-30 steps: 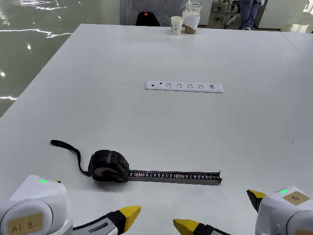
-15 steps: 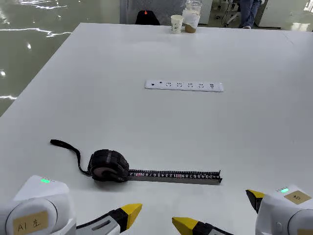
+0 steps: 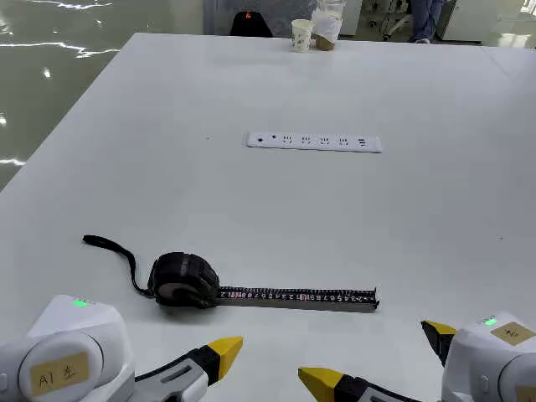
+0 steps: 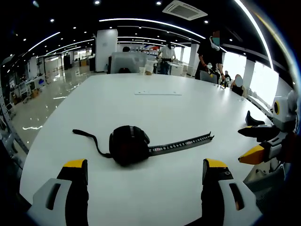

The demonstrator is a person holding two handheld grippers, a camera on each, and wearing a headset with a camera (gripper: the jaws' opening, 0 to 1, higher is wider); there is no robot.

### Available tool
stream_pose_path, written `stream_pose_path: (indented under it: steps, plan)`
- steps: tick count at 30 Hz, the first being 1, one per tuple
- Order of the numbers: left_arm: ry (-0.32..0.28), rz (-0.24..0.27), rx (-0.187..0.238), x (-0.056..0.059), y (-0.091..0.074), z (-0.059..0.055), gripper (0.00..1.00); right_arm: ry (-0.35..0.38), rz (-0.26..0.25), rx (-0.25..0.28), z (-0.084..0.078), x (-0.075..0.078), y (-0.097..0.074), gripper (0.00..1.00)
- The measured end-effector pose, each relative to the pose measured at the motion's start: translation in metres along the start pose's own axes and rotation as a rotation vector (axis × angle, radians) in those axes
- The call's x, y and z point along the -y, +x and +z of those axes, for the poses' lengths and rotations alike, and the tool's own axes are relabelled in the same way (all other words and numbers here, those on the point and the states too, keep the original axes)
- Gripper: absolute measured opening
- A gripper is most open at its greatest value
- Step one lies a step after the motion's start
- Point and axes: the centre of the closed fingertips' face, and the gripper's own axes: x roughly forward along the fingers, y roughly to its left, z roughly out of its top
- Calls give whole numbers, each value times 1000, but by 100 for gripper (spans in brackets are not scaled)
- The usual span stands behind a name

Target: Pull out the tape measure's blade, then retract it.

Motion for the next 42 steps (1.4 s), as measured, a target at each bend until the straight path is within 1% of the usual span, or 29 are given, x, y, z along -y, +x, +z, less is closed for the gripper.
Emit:
stream_pose_path:
  steps: [6,13,18,20,24,26,28,32,36,42]
  plan:
    - [-11,4,5,-2,7,2,98,-14,21,-6,0,4,4,98]
    - [-14,2,-4,-2,14,-2,98,-44,32,-17,0,9,6,99]
    - [-15,3,-16,-4,18,-5,98,-67,56,-35,-3,11,8,98]
    - [-14,4,-16,-4,19,-5,98,-81,69,-40,-3,12,9,96]
    - [-18,9,-17,-6,23,-4,97,-96,97,-52,-3,12,10,96]
    - [-20,12,-19,-8,25,-5,97,-105,101,-46,-2,13,10,96]
    - [-23,17,-19,-10,27,-5,97,-111,109,-45,-1,15,11,96]
    - [-25,21,-25,-13,33,-6,96,-132,131,-66,-4,19,14,95]
    - [-34,21,-26,-14,37,-6,96,-143,137,-81,-6,24,17,94]
    - [-41,24,-27,-15,43,-6,97,-164,157,-83,-7,30,23,91]
